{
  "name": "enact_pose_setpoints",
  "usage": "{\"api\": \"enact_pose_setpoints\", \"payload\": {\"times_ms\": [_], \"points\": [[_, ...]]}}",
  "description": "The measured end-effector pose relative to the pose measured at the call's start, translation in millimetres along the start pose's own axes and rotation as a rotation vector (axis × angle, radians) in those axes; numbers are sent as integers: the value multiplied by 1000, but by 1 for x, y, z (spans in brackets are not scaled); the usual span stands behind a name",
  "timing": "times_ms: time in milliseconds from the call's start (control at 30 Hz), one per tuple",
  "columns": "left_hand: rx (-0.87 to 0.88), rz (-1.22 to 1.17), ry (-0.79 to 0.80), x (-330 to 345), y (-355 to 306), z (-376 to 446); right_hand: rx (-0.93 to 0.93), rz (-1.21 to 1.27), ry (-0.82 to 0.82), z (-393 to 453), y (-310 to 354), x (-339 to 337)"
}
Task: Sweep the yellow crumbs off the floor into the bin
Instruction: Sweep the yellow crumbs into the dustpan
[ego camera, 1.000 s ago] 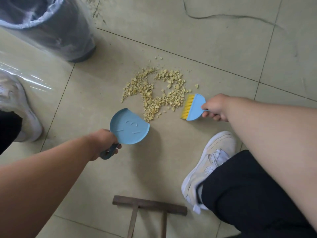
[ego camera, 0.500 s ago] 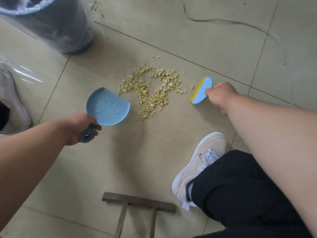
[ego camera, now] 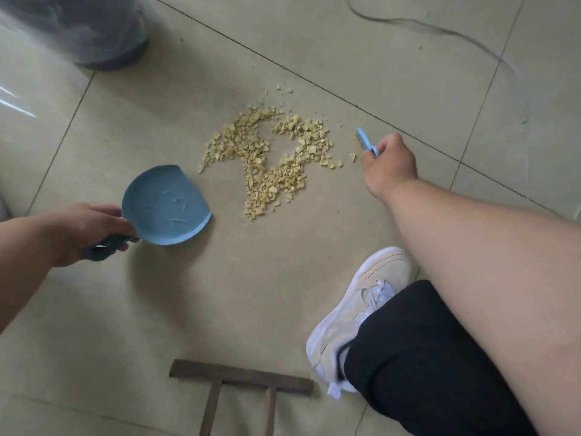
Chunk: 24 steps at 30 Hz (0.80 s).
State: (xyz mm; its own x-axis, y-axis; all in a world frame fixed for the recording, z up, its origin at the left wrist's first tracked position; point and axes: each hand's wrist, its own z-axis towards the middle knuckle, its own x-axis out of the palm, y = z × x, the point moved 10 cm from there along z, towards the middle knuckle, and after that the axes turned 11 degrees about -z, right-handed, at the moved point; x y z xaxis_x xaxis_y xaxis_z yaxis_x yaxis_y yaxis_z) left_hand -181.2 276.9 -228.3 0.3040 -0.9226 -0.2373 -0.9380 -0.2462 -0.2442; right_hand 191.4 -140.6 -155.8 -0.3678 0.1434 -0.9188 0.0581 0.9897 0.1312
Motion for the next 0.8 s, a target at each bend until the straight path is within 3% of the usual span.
{"api": "enact_pose_setpoints", "payload": {"times_ms": [300,433,633,800], "points": [[41,141,84,5,-39,24,-295,-106,42,-40,89,53],[88,179,82,1,-50,22,-343,-57,78,-58,116,60],[191,213,0,-23,-46,18,-222,2,-7,-57,94,25],[204,201,-49,-42,-27,23,38,5,-48,-32,31,-6]]}}
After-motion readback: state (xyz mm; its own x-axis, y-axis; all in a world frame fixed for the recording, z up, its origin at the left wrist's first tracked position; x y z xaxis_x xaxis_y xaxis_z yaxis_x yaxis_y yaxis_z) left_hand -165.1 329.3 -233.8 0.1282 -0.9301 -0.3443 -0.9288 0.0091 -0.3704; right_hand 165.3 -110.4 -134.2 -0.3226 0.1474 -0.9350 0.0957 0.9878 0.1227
